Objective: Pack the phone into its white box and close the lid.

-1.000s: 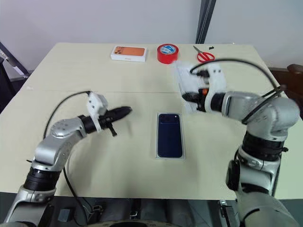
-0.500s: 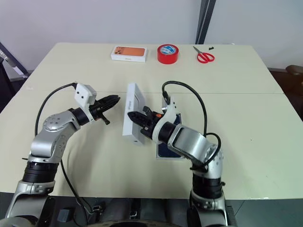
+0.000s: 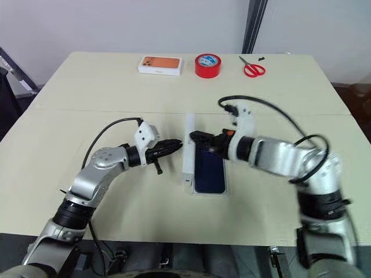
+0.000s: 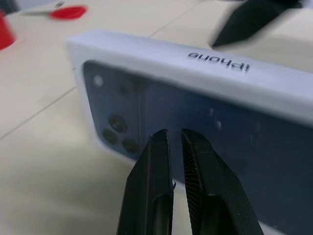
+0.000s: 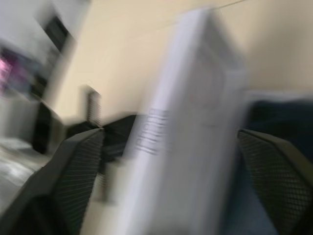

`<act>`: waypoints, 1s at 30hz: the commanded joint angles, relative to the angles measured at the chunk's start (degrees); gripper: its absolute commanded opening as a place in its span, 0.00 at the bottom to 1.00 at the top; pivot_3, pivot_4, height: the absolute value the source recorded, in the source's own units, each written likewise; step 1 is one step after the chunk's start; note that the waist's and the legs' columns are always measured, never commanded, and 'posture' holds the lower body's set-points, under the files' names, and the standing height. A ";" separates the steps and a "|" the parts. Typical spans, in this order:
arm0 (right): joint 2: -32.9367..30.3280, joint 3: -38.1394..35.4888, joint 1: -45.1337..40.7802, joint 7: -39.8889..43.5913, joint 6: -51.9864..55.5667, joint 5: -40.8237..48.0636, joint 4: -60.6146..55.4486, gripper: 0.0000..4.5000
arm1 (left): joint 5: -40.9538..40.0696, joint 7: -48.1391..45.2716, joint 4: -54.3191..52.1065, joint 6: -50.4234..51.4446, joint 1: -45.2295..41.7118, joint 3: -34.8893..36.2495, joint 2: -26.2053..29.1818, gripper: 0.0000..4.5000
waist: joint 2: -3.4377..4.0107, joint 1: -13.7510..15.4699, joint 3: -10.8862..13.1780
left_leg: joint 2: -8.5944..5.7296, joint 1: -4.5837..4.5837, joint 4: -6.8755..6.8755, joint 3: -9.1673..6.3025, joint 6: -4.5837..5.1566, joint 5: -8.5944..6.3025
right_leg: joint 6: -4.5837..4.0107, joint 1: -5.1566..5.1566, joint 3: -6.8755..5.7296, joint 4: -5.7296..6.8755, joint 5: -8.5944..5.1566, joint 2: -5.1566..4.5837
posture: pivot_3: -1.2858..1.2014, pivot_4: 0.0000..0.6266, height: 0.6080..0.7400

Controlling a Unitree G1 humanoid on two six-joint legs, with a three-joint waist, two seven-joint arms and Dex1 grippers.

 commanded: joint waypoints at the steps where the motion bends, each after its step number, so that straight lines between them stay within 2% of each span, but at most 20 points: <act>1: -7.32 2.89 -3.80 11.53 5.26 -12.97 -1.01 0.98 | 0.70 -1.46 -2.38 0.00 -1.22 -2.62 -0.96 0.10 | 0.00 -0.10 -0.01 | 0.01 0.00 -0.02 -0.01 0.01 0.00 | 0.00 0.01 -0.01 -0.02 0.00 0.02 | 0.52 0.24 0.92; 4: -11.29 6.49 -4.67 21.25 5.41 -25.19 -3.45 0.78 | 0.59 -1.09 -2.62 0.54 -1.38 -2.30 -1.27 0.10 | 0.00 -0.13 -0.01 | 0.03 0.02 -0.03 0.00 0.02 -0.01 | 0.00 0.00 0.00 -0.02 0.00 0.03 | 0.52 0.24 0.92; 6: -12.62 8.25 -4.84 27.23 4.60 -31.53 -5.13 0.57 | 0.42 -0.75 -2.87 0.79 -1.38 -1.71 -1.21 0.10 | 0.01 -0.14 -0.01 | 0.03 0.04 -0.02 0.00 0.02 -0.01 | 0.00 0.00 0.01 0.02 0.00 0.03 | 0.52 0.24 0.92; 9: -15.16 12.50 -5.26 35.39 2.49 -42.70 -8.38 0.18 | -1.45 0.87 -3.95 2.93 -1.38 1.47 -1.20 0.10 | 0.01 0.02 -0.01 | 0.04 0.03 -0.01 -0.01 0.02 0.00 | 0.00 0.00 0.01 0.03 0.00 0.02 | 0.52 0.24 0.92; 11: -17.40 16.19 -5.14 40.18 0.25 -50.74 -10.83 0.02 | -3.04 2.13 -4.97 5.19 -1.41 4.07 -1.02 0.10 | 0.01 0.05 -0.01 | 0.03 0.00 -0.01 -0.02 0.02 0.00 | 0.00 -0.03 0.01 0.00 0.00 0.00 | 0.52 0.24 0.92; 16: -18.93 21.23 -3.57 49.04 -4.73 -64.36 -12.81 0.02 | -1.68 5.76 -5.08 11.22 -1.51 7.75 2.52 0.10 | 0.01 -0.01 -0.01 | 0.03 0.01 -0.01 -0.03 0.02 0.00 | 0.00 -0.03 0.00 0.01 0.00 -0.01 | 0.52 0.24 0.92; 20: -18.95 25.17 -2.12 53.98 -7.22 -73.20 -13.98 0.02 | 2.38 6.65 -3.24 16.63 -1.74 3.54 6.05 0.10 | 0.01 0.04 -0.01 | 0.03 0.02 -0.01 -0.03 0.02 0.00 | 0.00 -0.02 0.00 0.00 0.00 0.00 | 0.52 0.24 0.92; 25: -16.12 25.55 -2.31 58.79 -7.23 -77.55 -13.93 0.02 | 3.68 4.63 -2.79 19.08 -3.28 -1.70 5.29 0.10 | 0.00 0.18 0.00 | 0.01 0.00 -0.01 -0.03 0.02 0.00 | 0.00 -0.03 0.00 -0.01 0.00 -0.03 | 0.52 0.24 0.92; 30: -14.14 24.64 -1.84 62.29 -6.44 -80.11 -14.39 0.02 | 1.54 1.46 -3.74 20.92 -4.06 -3.71 3.46 0.10 | 0.00 0.07 0.00 | 0.01 0.00 -0.01 -0.04 0.01 0.00 | 0.00 -0.03 0.00 0.00 0.00 -0.04 | 0.52 0.24 0.92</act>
